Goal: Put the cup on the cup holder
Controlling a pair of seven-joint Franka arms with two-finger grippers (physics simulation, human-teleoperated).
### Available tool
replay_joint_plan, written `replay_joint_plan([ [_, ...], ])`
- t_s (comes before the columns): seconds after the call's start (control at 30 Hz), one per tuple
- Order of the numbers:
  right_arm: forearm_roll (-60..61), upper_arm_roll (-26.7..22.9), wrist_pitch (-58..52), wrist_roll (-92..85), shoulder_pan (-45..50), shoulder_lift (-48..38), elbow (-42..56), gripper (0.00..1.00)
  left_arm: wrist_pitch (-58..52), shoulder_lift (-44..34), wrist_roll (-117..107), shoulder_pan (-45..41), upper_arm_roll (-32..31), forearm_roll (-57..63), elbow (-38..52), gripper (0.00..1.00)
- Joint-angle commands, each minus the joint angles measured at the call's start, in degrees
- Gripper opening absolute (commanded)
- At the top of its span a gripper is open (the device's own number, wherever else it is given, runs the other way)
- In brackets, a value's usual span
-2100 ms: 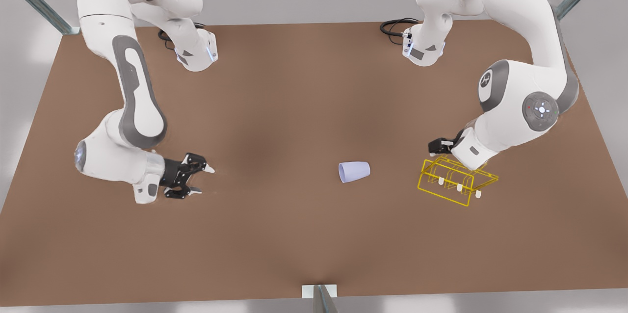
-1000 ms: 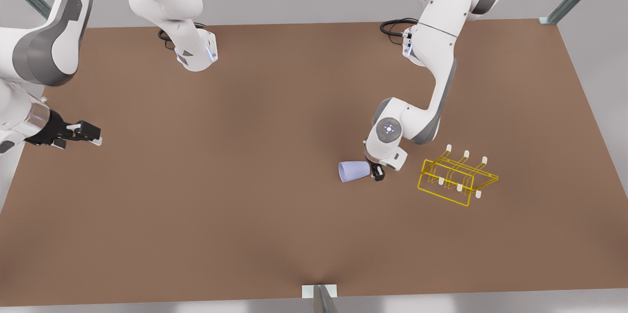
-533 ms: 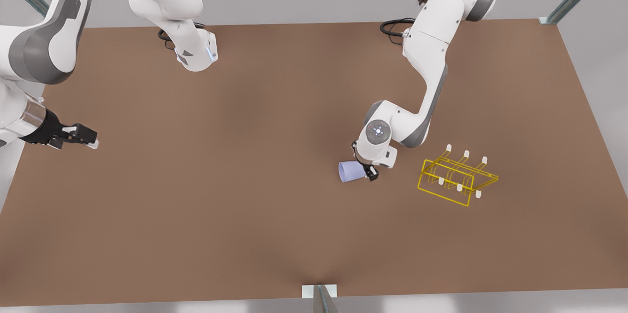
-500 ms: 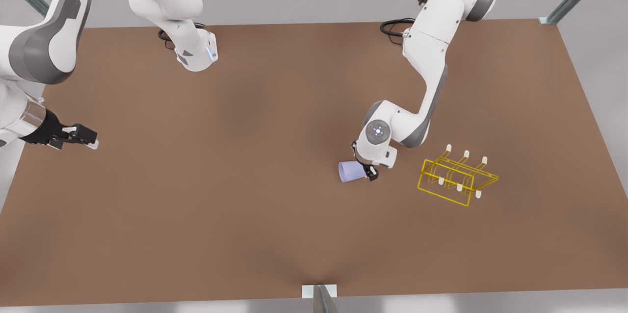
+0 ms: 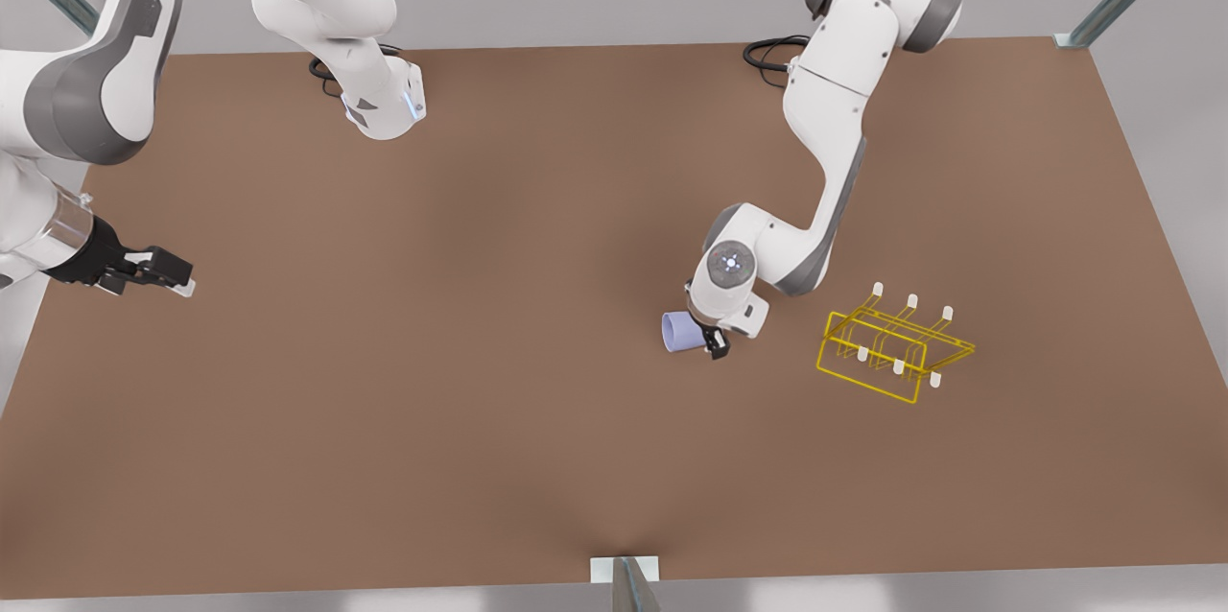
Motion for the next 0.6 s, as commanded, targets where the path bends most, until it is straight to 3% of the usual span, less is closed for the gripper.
replay_joint_plan([
  [0.0, -0.02, 0.0, 0.36, 1.86, 0.06, -0.02, 0.02, 1.0, 1.03, 0.69, 5.48, -0.01, 0.0, -0.07, 0.23, 1.0],
  [0.57, -0.02, 0.27, 1.68, 1.86, 0.06, 0.6, 0.11, 1.0, 3.49, 4.12, 5.83, -0.36, 0.0, -0.25, 0.94, 1.0],
])
